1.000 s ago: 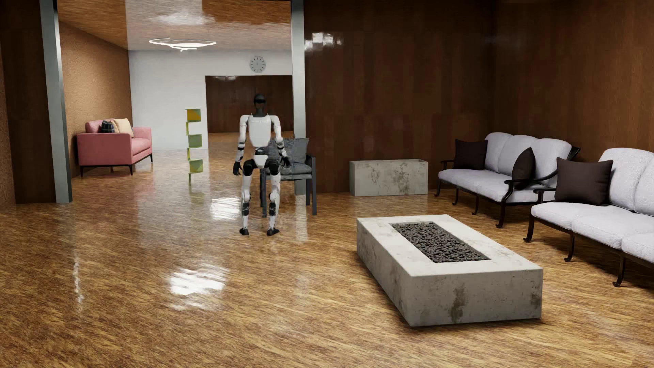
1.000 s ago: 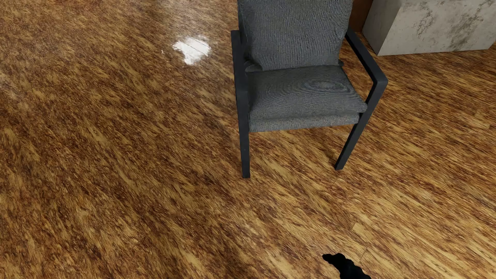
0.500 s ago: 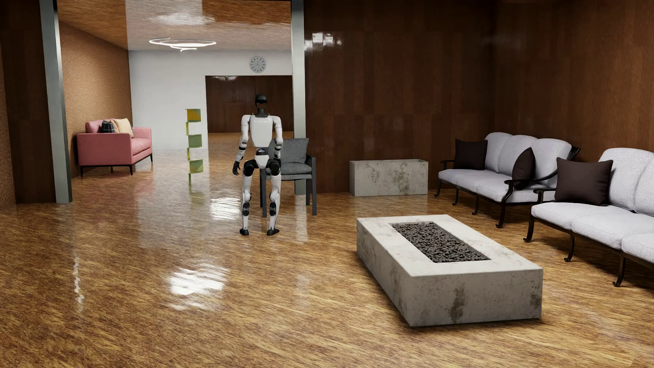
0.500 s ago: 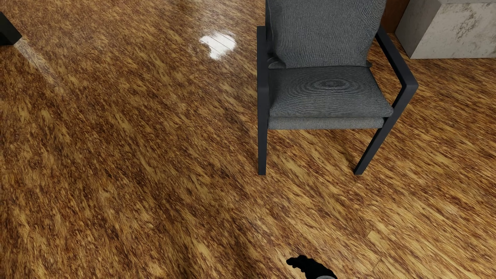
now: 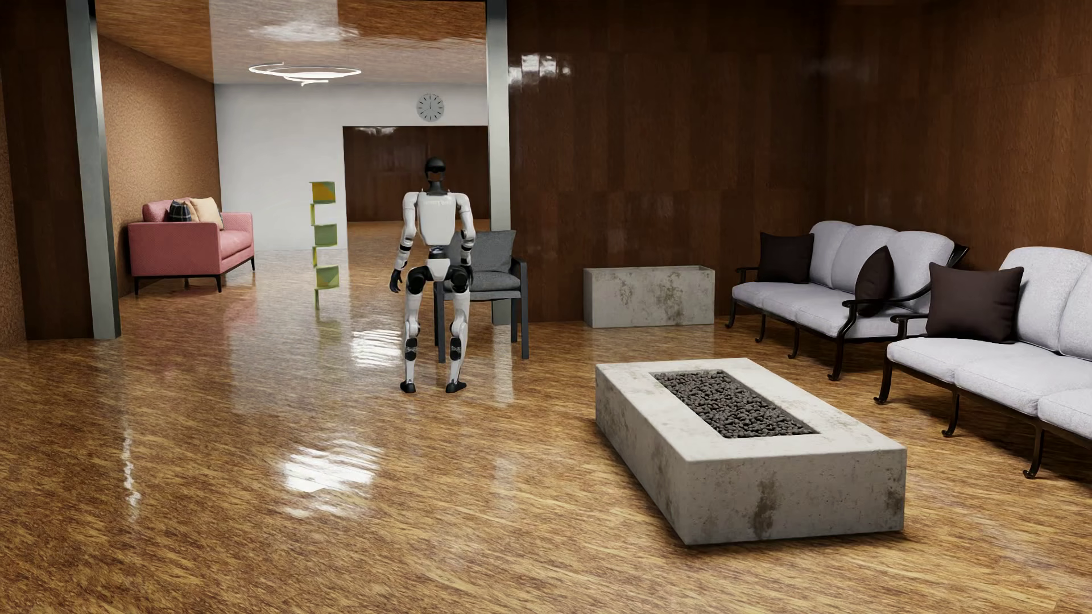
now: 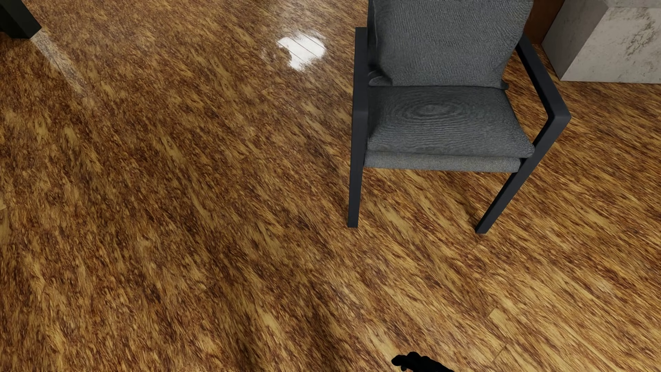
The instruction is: Head to chair
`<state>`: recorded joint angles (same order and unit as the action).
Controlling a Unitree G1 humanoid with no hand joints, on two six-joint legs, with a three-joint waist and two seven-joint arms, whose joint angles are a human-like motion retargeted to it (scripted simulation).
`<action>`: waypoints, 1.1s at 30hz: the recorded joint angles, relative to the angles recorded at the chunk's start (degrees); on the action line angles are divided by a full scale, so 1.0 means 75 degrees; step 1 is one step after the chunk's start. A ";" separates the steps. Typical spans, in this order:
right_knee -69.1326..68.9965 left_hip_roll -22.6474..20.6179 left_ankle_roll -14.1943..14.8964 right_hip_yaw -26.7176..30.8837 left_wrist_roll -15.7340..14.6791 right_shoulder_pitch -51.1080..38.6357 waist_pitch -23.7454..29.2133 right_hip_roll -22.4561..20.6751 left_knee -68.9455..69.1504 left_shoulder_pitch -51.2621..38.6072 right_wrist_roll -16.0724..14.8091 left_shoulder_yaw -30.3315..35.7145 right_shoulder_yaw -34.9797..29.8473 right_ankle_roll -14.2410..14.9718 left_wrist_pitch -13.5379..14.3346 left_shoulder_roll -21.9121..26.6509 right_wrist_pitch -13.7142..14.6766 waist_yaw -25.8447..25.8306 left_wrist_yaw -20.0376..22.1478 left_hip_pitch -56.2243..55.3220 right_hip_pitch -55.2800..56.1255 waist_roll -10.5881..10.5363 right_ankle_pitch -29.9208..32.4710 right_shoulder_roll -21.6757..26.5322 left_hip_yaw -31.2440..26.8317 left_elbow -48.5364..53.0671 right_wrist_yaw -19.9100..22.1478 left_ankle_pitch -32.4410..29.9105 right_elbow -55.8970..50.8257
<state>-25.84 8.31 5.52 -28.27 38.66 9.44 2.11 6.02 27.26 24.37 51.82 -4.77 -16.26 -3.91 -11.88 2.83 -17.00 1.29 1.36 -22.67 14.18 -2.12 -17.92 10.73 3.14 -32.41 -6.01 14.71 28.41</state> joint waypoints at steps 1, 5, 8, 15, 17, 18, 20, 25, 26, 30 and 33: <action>0.0012 -0.0002 0.0009 -0.0019 0.0009 -0.0033 -0.0007 -0.0004 -0.0008 0.0002 -0.0045 0.0025 -0.0035 -0.0006 -0.0013 0.0027 -0.0007 -0.0003 -0.0012 -0.0003 -0.0008 0.0010 0.0000 -0.0003 -0.0017 -0.0027 0.0021 -0.0007 0.0049; 0.0023 -0.0008 0.0035 -0.0078 -0.0037 -0.0145 -0.0029 -0.0010 0.0018 0.0008 -0.0267 0.0062 -0.0161 -0.0023 -0.0030 0.0095 -0.0007 -0.0017 -0.0052 -0.0015 -0.0042 0.0036 -0.0020 -0.0033 -0.0073 -0.0100 0.0071 0.0007 0.0219; 0.0008 -0.0021 0.0039 -0.0106 -0.0136 -0.0161 -0.0031 0.0004 0.0037 0.0002 -0.0307 -0.0052 -0.0276 -0.0020 -0.0058 0.0028 -0.0010 -0.0012 -0.0009 0.0005 -0.0077 0.0037 -0.0043 -0.0016 -0.0096 -0.0060 0.0102 0.0027 0.0243; 0.0123 -0.0035 0.0065 -0.0091 -0.0204 -0.0656 -0.0036 -0.0006 -0.0078 0.0005 -0.1427 -0.0385 -0.0138 -0.0007 -0.0106 -0.0224 -0.0347 -0.0019 0.0034 0.0136 -0.0189 0.0039 -0.0023 -0.0320 -0.0060 -0.0089 0.0478 -0.0001 0.1469; 0.0136 -0.0034 0.0108 -0.0076 -0.0196 -0.0928 -0.0035 -0.0003 -0.0140 -0.0060 -0.1611 -0.0427 -0.0337 -0.0006 -0.0108 -0.0247 -0.0566 -0.0012 0.0021 0.0172 -0.0188 0.0042 -0.0030 -0.0355 -0.0029 -0.0151 0.0544 0.0011 0.2188; 0.0126 -0.0031 0.0137 -0.0074 -0.0193 -0.1002 -0.0031 0.0002 -0.0159 -0.0099 -0.1620 -0.0442 -0.0503 -0.0004 -0.0095 -0.0245 -0.0599 -0.0007 0.0015 0.0181 -0.0182 0.0042 -0.0047 -0.0337 -0.0017 -0.0167 0.0519 0.0028 0.2422; 0.0084 -0.0012 0.0229 -0.0051 -0.0182 -0.0985 -0.0018 0.0012 -0.0238 -0.0153 -0.1704 -0.0449 -0.0726 -0.0016 -0.0046 -0.0232 -0.0493 -0.0009 0.0000 0.0235 -0.0167 0.0048 -0.0111 -0.0264 0.0038 -0.0167 0.0509 0.0046 0.2553; -0.0005 0.0259 0.0416 0.0441 -0.0148 -0.0711 -0.0024 -0.0192 -0.0739 -0.0057 -0.1997 -0.0448 -0.0772 -0.0151 -0.0063 -0.0206 -0.0233 -0.0109 0.0077 0.0697 -0.0082 0.0151 -0.0274 -0.0106 0.0589 -0.0375 0.0761 -0.0071 0.2130; -0.0006 0.0410 0.0326 0.0596 -0.0114 -0.0689 -0.0025 -0.0323 -0.0538 -0.0050 -0.1994 -0.0410 -0.0792 -0.0193 -0.0113 -0.0139 -0.0231 -0.0123 0.0057 0.0673 -0.0074 0.0169 -0.0294 -0.0114 0.0731 -0.0477 0.0783 -0.0032 0.2062; -0.0399 0.1535 -0.1000 0.1255 -0.0166 -0.0622 0.0020 -0.1022 0.2109 -0.0038 -0.1839 -0.0511 -0.0903 -0.0364 -0.0195 0.0017 -0.0230 0.0035 0.0068 -0.0356 0.0084 0.0044 -0.0545 -0.0114 0.1359 -0.0504 0.0743 -0.0131 0.1790; -0.0404 0.0888 -0.1016 0.1858 -0.0189 -0.0518 0.0058 -0.1420 0.3577 0.0001 -0.1744 -0.0392 -0.0861 -0.0399 -0.0058 -0.0085 -0.0262 0.0359 0.0145 -0.1364 -0.0066 -0.0056 -0.0629 0.0033 0.0602 -0.0335 0.0601 -0.0078 0.1431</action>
<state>-28.87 14.97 -2.10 -14.34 37.24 5.56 2.55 -4.62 54.09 24.38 38.74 -7.71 -22.72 -6.91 -12.32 2.19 -18.97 3.98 2.45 -32.90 13.68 -2.54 -22.63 10.98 7.66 -34.93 -1.50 14.13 39.15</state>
